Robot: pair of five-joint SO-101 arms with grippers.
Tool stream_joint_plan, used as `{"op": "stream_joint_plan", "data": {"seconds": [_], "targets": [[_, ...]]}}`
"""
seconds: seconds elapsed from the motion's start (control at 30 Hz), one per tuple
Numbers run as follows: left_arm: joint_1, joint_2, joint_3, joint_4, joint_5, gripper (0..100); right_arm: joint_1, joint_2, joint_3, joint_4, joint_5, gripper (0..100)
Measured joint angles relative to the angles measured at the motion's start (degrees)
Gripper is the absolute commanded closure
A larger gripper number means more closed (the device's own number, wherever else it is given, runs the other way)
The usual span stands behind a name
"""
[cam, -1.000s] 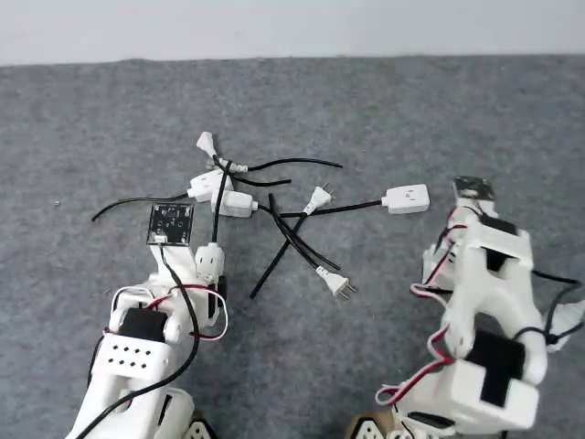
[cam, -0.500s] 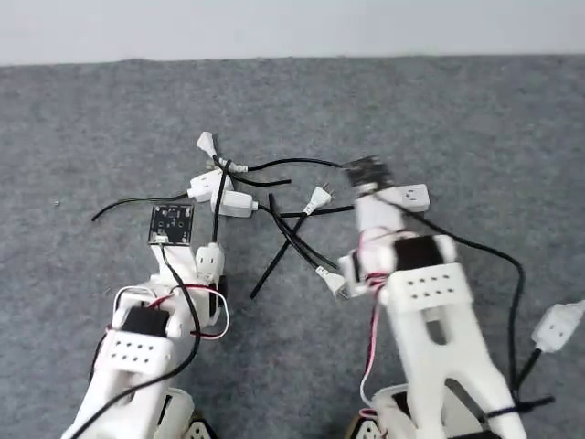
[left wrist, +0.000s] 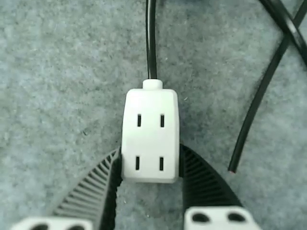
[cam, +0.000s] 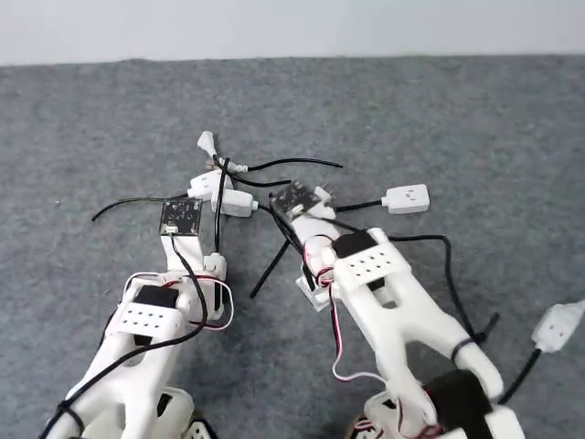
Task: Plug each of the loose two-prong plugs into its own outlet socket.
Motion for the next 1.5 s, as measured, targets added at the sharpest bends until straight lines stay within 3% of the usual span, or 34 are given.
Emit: {"op": "stream_joint_plan", "data": {"seconds": [0.07,0.47,0.67,1.03,1.5], "targets": [[0.0,-0.3,-0.1,0.0,0.0,76,0.2,0.1,-0.1,-0.3,0.4,94.3],[0.0,-1.0,-0.1,2.1,0.1,76,0.2,3.6,-2.2,-3.5,9.0,89.0],[0.0,-1.0,-0.1,2.1,0.0,76,3.9,3.9,-2.2,-7.4,13.1,89.0],[-4.6,-1.0,-1.1,0.9,-1.8,76,3.7,7.2,-2.5,-8.8,14.2,89.1],[-5.0,-1.0,-1.1,0.9,-1.8,76,2.9,13.7,-6.8,-9.0,16.0,90.2]]}}
